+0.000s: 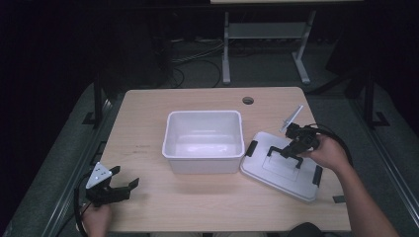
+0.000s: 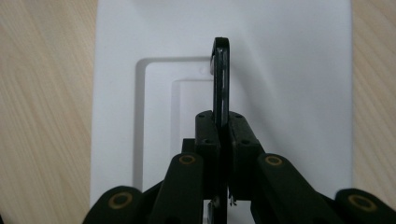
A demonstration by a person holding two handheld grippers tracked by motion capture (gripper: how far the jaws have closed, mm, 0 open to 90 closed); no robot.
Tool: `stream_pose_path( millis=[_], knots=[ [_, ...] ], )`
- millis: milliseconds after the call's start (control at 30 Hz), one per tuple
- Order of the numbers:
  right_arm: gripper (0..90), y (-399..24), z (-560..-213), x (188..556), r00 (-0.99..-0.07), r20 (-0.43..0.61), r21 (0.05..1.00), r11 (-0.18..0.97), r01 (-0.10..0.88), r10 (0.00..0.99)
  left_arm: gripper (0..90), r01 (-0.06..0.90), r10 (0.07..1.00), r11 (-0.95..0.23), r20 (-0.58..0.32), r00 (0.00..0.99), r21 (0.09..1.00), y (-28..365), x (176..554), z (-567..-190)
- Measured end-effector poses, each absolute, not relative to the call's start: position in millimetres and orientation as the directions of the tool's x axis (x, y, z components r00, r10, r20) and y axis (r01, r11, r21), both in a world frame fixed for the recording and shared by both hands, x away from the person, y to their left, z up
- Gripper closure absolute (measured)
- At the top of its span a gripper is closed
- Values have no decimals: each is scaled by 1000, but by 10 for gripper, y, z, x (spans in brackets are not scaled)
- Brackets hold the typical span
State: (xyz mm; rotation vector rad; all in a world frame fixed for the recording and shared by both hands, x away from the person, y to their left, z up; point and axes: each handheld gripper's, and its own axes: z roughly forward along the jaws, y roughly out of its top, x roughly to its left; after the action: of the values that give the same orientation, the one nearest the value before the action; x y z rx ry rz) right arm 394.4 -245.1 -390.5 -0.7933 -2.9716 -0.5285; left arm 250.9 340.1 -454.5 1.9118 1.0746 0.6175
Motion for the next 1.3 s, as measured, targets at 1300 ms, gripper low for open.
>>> stream_pose_path(
  millis=[1300],
  knots=[
    [848, -2662, -3127, 3637, -897, 33, 385, 823, 418, 440, 134, 445, 858, -289, 23, 513, 847, 3389, 2502, -4540]
  ],
)
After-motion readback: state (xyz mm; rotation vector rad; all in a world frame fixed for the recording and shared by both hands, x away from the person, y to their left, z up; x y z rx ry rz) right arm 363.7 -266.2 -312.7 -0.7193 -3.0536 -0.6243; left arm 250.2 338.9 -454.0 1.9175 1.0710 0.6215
